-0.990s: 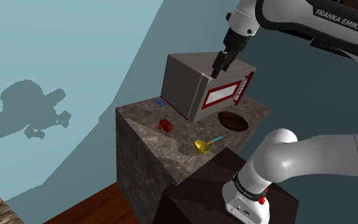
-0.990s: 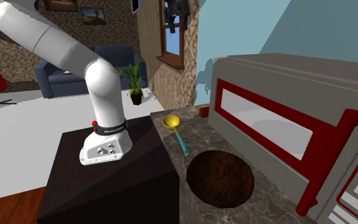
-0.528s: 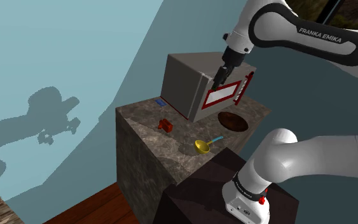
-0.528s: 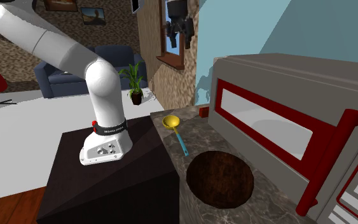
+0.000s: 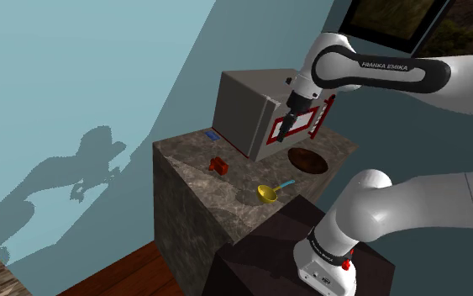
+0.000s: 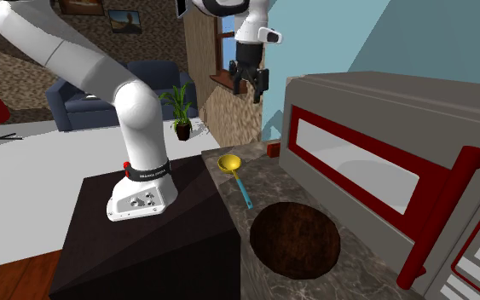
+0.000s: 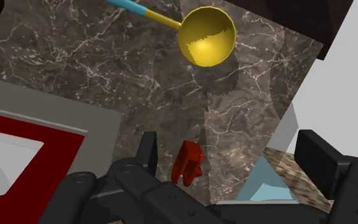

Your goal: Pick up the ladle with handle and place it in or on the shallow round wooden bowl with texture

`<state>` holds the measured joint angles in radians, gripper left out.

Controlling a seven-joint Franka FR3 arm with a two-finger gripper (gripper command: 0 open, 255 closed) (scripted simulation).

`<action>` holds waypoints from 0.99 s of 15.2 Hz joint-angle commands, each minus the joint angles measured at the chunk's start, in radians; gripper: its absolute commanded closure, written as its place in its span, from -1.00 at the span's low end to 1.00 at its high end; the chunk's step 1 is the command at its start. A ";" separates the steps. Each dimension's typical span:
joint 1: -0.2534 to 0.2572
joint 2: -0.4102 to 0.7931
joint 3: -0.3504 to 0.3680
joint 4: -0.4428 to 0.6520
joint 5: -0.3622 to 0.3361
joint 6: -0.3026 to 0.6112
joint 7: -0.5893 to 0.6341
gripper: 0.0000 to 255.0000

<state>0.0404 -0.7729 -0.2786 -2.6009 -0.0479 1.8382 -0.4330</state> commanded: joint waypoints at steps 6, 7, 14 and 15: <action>0.034 0.159 -0.184 -0.095 0.023 0.148 -0.223 -1.00; 0.043 0.190 -0.211 -0.104 0.030 0.170 -0.258 -1.00; 0.157 0.476 -0.408 -0.124 0.160 0.316 -0.558 -1.00; 0.178 0.522 -0.432 -0.121 0.193 0.331 -0.608 -1.00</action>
<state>0.1872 -0.3167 -0.6812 -2.7299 0.1012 2.1438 -0.9827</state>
